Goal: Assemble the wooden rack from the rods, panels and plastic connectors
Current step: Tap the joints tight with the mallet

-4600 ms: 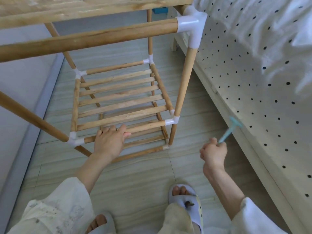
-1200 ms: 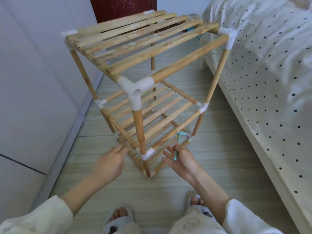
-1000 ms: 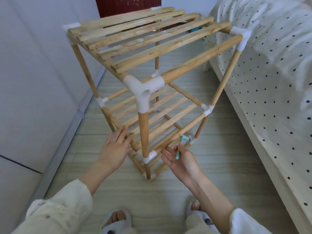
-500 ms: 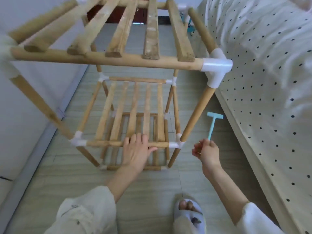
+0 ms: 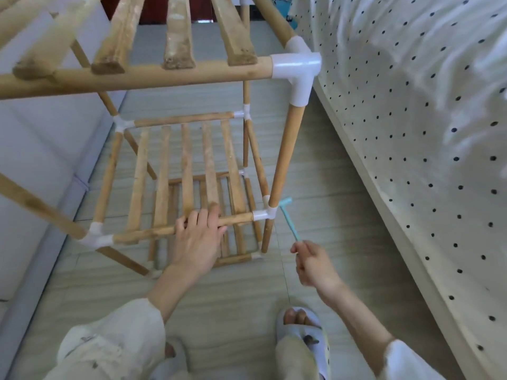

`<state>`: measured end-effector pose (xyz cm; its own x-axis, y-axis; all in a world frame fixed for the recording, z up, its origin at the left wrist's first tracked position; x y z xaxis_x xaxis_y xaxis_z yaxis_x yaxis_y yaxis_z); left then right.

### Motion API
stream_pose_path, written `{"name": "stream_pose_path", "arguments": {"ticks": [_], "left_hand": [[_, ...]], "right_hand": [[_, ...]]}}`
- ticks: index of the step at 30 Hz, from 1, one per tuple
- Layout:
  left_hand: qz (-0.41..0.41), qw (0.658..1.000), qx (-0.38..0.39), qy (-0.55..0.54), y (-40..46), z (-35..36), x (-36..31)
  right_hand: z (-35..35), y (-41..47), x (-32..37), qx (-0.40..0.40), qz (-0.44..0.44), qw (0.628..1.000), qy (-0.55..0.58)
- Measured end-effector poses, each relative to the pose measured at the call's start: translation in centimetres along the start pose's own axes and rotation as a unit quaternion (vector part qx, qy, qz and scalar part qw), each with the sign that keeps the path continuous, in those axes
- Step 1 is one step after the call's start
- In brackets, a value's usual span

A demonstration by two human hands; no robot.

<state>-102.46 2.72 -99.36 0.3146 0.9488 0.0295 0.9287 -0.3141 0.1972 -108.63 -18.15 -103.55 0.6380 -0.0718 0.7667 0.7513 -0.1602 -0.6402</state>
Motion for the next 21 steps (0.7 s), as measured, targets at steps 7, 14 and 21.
{"name": "stream_pose_path", "arguments": {"ticks": [7,14,21], "left_hand": [[-0.017,0.999,0.038,-0.001,-0.1,0.0,0.0],[-0.024,0.998,0.059,-0.009,-0.1,-0.1,-0.1],[-0.019,0.997,0.074,-0.012,-0.1,-0.3,-0.1]], "right_hand": [[-0.5,-0.4,-1.5,-0.036,0.025,0.998,-0.035],[-6.3,0.2,2.3,-0.235,-0.046,0.968,0.078],[-5.4,-0.1,2.1,-0.192,-0.033,0.978,0.072]]}}
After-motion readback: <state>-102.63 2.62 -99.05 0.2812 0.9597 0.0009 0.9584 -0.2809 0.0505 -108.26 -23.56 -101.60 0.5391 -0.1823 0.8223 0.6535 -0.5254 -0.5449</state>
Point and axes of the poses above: each hand's wrist, its own y-axis towards the middle knuckle, its own z-axis out of the palm, x = y × z, the point moved 6 cm from there along y, towards the middle knuckle, and after that the axes turned 6 degrees about z, right-handed, at the moved point
